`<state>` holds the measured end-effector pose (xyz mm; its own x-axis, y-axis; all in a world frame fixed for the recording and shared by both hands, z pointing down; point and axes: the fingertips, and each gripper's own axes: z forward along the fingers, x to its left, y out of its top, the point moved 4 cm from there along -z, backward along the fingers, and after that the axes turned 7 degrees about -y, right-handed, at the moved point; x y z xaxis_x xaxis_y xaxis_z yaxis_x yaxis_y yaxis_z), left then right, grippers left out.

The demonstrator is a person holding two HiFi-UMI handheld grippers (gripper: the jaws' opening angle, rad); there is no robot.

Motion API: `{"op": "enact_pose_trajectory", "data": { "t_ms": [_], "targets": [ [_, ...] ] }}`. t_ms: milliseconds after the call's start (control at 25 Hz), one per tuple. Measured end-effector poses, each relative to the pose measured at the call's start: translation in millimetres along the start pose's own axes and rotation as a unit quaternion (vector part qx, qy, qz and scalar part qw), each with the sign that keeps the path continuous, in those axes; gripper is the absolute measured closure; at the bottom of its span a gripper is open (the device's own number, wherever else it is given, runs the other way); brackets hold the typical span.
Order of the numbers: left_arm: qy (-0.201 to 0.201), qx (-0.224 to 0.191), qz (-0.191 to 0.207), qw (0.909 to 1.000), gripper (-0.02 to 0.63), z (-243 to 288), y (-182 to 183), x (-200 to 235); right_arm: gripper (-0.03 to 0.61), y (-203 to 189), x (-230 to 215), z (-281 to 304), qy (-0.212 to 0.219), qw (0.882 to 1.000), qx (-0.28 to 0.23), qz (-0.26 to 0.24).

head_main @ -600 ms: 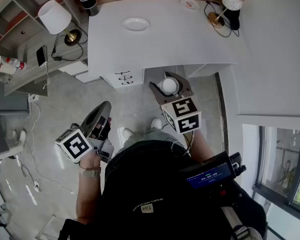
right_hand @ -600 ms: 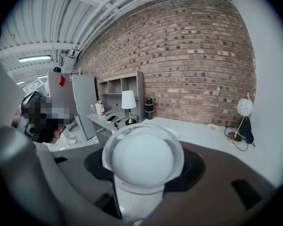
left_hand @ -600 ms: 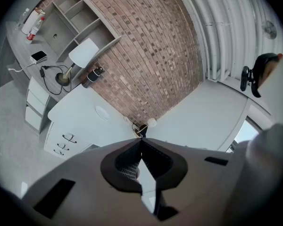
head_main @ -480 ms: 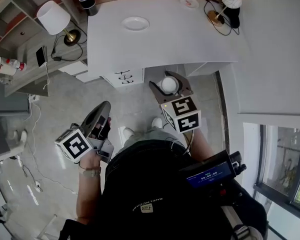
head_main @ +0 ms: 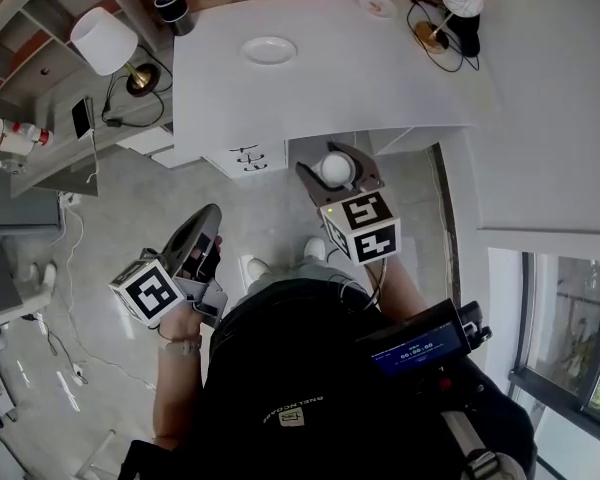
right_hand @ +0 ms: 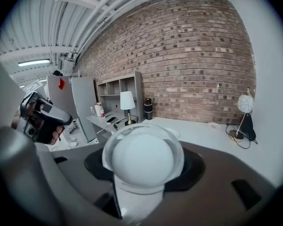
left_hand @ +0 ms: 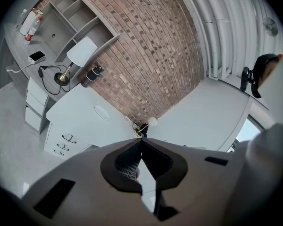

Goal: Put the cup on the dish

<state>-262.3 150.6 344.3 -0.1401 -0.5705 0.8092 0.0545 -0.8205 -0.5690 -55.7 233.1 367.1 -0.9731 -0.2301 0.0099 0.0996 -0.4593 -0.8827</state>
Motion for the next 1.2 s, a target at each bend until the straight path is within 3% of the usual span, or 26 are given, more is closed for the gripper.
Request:
{"op": "enact_pose_trajectory", "data": {
  "t_ms": [560,760,1000,1200],
  "targets": [
    [0.015,-0.005,0.002,0.9999,0.607,27,-17,-12,0.330,-13,-36,-2,0.009,1.000,-0.003,0.013],
    [0.019,-0.034,-0.002,0.9992,0.607,42,-21,-21,0.330,-19,-61,-4,0.017,1.000,-0.005,0.019],
    [0.058,-0.021,0.014,0.9980,0.607,59,-34,-33,0.330,-24,-85,-4,0.023,0.999,-0.011,0.026],
    [0.060,-0.022,0.001,0.9980,0.607,65,-43,-28,0.330,-30,-97,-4,0.025,0.999,-0.007,0.029]
  ]
}}
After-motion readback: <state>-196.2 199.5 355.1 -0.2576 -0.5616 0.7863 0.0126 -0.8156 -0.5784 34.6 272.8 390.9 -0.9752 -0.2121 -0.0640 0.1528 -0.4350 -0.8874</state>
